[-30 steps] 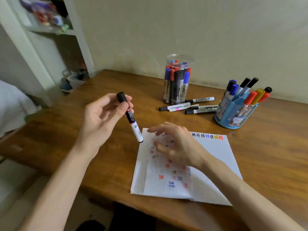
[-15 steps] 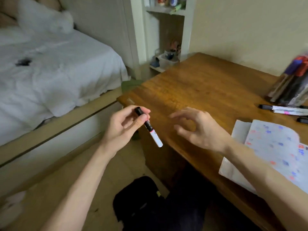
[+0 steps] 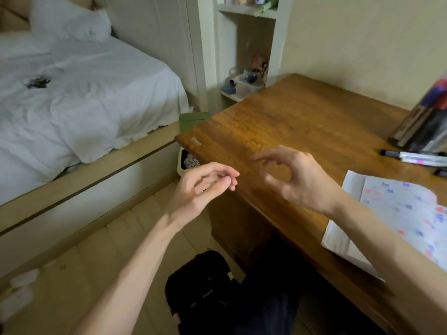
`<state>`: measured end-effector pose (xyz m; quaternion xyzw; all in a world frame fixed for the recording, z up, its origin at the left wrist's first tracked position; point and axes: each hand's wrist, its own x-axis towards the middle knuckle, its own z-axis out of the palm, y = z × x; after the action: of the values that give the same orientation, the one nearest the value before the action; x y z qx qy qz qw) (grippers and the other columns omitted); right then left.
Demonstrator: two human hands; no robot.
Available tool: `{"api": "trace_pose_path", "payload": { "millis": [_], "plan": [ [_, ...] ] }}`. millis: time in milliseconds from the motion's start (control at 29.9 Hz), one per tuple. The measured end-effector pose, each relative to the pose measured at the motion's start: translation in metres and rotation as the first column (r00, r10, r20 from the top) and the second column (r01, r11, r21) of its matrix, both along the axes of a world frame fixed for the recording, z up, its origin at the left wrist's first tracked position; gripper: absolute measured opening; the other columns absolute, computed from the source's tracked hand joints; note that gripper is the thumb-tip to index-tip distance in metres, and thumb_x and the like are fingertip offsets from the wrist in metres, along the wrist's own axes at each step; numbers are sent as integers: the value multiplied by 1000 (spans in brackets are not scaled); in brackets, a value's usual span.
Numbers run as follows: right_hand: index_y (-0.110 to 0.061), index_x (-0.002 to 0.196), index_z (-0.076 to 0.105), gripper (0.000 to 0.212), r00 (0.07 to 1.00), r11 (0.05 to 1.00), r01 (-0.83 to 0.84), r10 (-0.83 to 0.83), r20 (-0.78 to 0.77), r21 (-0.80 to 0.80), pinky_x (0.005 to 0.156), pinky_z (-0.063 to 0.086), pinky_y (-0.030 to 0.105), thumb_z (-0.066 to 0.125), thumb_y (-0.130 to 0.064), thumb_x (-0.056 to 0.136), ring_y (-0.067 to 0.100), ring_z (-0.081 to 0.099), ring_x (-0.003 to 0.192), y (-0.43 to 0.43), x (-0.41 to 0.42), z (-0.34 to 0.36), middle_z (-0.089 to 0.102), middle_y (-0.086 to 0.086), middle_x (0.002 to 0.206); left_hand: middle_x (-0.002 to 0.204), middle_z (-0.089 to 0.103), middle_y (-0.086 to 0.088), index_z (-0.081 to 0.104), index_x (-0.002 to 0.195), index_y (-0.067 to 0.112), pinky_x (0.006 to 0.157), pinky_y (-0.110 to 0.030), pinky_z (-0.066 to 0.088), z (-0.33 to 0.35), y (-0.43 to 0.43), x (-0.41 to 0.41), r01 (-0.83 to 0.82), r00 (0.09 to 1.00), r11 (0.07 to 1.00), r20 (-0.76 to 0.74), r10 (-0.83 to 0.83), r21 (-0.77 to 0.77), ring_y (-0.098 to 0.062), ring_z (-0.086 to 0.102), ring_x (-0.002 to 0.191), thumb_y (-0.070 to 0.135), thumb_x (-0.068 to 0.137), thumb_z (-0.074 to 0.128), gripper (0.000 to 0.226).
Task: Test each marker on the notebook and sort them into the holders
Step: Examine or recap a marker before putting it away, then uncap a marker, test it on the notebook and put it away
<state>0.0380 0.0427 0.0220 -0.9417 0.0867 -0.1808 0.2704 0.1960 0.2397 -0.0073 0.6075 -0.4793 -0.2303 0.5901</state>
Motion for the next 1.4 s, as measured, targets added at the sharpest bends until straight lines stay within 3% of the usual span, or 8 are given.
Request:
{"api": "trace_pose_path", "payload": {
  "millis": [234,435,568,736,836,1037,1237,1404],
  "plan": [
    [-27,126,74,29,963,964,265,-264,54,-16,88,54,23,69,-22,98,2,67,103,-42,-73,16,71,-11,116,93,74,0,72,108,5,82,-22,53,32,-84,-55,178,982,982,78,-172,-69,-21,71,91,10,99,61,15],
    [-31,113,78,24,813,816,577,-571,114,-27,80,54,25,72,-21,92,5,69,92,-77,-175,3,75,-11,106,93,75,6,73,108,12,81,-20,56,46,-166,-131,353,930,934,135,-343,-57,-18,72,95,14,101,63,12],
    [-31,102,79,14,768,769,639,-637,62,-22,71,48,25,75,-24,91,7,64,81,-83,-225,-12,68,-15,93,93,74,7,72,112,13,78,-19,56,46,-216,-175,414,899,909,177,-400,-47,-15,72,93,13,102,62,14],
    [-31,112,79,21,876,877,475,-463,-136,75,103,36,8,74,-37,93,2,61,117,-76,-247,-21,71,-18,122,98,74,1,70,116,16,77,-19,55,35,-270,-205,347,930,938,132,-344,-2,-11,71,91,10,103,58,19],
    [-25,115,80,23,884,883,464,-458,-94,65,105,25,-1,75,-31,93,1,59,123,-74,-250,-25,71,-12,129,98,74,5,71,113,18,82,-20,57,25,-297,-214,291,931,956,220,-291,34,-6,69,92,9,101,60,18],
    [-26,115,79,22,824,822,555,-564,48,125,104,51,30,74,-29,94,2,63,117,-80,-267,-28,73,-16,121,118,68,11,69,118,26,87,-24,56,7,-341,-235,190,854,976,471,-219,110,-3,64,97,18,93,74,26],
    [-28,115,78,19,768,771,627,-635,80,108,97,50,30,74,-32,96,0,63,112,-89,-277,-30,71,-17,118,121,70,1,67,126,23,97,-33,52,-2,-365,-252,95,584,993,803,-117,75,-17,61,114,24,91,77,37],
    [-25,115,79,21,734,741,664,-671,104,100,95,55,32,72,-33,97,2,64,111,-94,-282,-28,72,-13,117,121,69,-3,69,123,21,98,-36,51,-10,-372,-255,17,547,995,832,-91,98,-20,60,116,32,91,76,34]
  ]
}}
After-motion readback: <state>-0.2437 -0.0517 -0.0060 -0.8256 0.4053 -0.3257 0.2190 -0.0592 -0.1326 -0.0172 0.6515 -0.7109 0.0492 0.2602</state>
